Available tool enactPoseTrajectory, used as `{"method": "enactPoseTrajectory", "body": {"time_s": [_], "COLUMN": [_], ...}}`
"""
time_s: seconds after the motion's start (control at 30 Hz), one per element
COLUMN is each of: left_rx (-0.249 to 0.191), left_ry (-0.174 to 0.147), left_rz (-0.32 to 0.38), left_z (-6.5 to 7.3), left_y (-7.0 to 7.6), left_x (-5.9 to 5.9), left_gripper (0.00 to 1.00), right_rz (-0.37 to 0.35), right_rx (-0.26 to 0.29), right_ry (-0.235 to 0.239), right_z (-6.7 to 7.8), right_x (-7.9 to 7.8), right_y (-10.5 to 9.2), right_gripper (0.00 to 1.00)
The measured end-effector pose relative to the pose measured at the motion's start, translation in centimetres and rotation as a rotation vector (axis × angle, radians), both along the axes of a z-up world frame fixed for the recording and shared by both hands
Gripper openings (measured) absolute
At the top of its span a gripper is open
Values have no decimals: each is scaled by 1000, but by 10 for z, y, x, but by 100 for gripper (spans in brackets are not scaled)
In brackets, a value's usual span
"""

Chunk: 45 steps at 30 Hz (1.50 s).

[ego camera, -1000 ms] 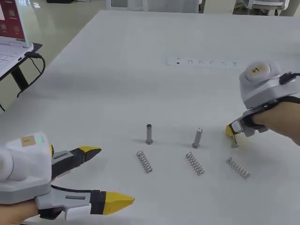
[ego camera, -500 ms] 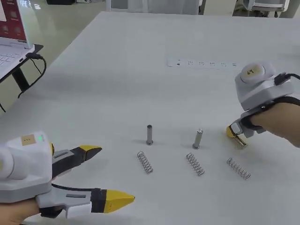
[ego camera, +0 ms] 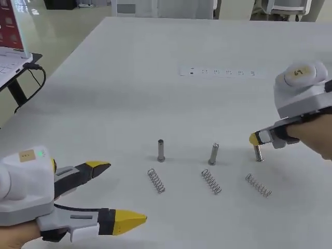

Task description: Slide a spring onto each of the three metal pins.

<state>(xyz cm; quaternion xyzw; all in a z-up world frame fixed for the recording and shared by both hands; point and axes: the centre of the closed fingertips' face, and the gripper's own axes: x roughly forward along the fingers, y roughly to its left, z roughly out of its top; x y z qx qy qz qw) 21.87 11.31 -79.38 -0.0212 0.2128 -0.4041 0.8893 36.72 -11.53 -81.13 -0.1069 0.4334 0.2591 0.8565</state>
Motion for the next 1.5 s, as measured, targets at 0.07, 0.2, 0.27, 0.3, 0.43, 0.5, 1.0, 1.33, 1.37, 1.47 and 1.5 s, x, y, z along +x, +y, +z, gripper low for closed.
{"method": "enactPoseTrajectory", "body": {"time_s": [0.07,0.2,0.27,0.3,0.43,0.5,1.0,1.33,1.37,1.47,1.5], "left_rx": [1,0,1,0,1,2,2,1,1,2,2], "left_ry": [-3,-8,-8,-7,-7,-8,-9,-13,-13,-13,-13], "left_rz": [-4,-6,-7,-7,-11,-12,-11,-17,-19,-19,-19], "left_z": [1,2,2,2,1,2,2,3,3,3,3], "left_y": [-1,-2,-2,-2,-3,-3,-1,-2,-3,-3,-3], "left_x": [0,0,-1,-1,-3,-3,-4,-3,-3,-3,-3], "left_gripper": [86,86,86,86,86,86,86,86,86,86,86], "right_rz": [6,23,24,25,37,37,67,75,75,81,82], "right_rx": [-3,-16,-17,-20,-32,-29,-41,-50,-50,-54,-53], "right_ry": [-9,-21,-23,-22,-18,-20,-39,-47,-45,-45,-43], "right_z": [3,4,4,4,3,3,6,9,9,9,9], "right_x": [-4,-10,-12,-14,-16,-16,-19,-31,-32,-36,-37], "right_y": [0,-2,-3,-4,-5,-6,-5,-14,-15,-16,-16], "right_gripper": [5,5,5,5,5,5,11,13,13,13,14]}}
